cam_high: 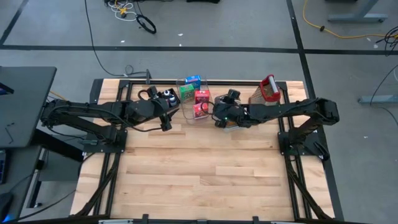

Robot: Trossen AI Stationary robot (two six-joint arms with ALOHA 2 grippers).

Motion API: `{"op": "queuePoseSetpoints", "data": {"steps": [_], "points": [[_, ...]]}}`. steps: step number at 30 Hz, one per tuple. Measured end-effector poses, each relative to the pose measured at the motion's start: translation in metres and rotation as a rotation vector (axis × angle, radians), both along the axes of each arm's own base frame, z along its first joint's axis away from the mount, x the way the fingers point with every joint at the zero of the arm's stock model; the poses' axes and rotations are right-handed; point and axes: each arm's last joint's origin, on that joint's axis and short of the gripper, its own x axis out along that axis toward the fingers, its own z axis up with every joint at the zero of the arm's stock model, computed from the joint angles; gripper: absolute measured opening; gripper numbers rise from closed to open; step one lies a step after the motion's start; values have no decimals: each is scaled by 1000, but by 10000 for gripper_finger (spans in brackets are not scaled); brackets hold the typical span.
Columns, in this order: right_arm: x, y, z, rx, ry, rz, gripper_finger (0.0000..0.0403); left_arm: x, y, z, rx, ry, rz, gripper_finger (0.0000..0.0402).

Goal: Pick & Place Kitchen Items
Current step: Put the orange spice pack into the gray bin

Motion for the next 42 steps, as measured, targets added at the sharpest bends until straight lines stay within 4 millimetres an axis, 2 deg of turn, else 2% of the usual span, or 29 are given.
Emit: {"op": "queuePoseSetpoints", "data": {"steps": [3,6,14,20,29,36,42], "points": [[3,4,0,76,-49,55,174,0,0,-1,-1,8,-3,270],[3,2,-2,188,-80,69,150,0,-1,-2,-19,12,-19,270],[0,-4,-9,295,-88,16,12,0,-3,-4,-75,29,-99,270],[4,-7,-20,367,-85,-15,13,0,-3,-5,-67,42,-103,270],[11,-25,-55,373,34,-73,5,-1,-3,-5,-60,50,-107,270],[7,-42,-56,316,29,-173,4,-1,-3,-5,-57,51,-107,270],[5,-51,-57,381,18,-176,4,-1,-2,-5,-37,56,-85,270]]}}
